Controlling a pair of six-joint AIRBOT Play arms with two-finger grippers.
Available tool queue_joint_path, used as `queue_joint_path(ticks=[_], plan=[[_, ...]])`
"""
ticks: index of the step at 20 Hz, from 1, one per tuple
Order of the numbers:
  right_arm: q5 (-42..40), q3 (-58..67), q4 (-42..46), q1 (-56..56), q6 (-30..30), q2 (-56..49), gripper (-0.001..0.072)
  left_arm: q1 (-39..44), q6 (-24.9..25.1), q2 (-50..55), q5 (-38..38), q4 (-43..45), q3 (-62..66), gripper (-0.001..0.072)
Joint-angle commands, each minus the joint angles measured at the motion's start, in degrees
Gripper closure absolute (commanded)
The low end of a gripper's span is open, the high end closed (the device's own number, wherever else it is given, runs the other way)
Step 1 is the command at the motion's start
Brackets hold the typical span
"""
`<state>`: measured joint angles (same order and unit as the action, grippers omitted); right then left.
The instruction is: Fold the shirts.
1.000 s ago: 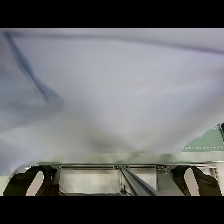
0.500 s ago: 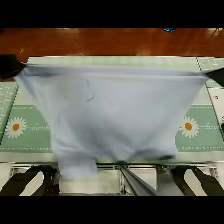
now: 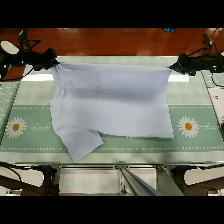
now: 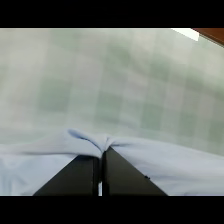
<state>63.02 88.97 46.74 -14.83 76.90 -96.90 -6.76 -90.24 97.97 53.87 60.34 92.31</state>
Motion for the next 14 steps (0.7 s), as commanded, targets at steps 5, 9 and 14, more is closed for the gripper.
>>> queue_joint_path(ticks=[5, 9, 14], plan=[[13.11, 8.11, 3.21, -1.38, 0.96, -7.89, 0.0693, -0.79, 5.01, 7.28, 20.04, -1.09, 9.84, 0.0684], [26.45, 7.72, 12.48, -2.25, -0.44, -7.61, 0.0693, -2.47, 9.81, 7.10, 37.03, 0.20, 9.07, 0.0684], [26.32, 0.17, 16.00, -1.92, -0.26, -7.63, 0.0693, -1.55, 8.87, 7.10, 39.39, 4.50, 0.98, 0.0684]])
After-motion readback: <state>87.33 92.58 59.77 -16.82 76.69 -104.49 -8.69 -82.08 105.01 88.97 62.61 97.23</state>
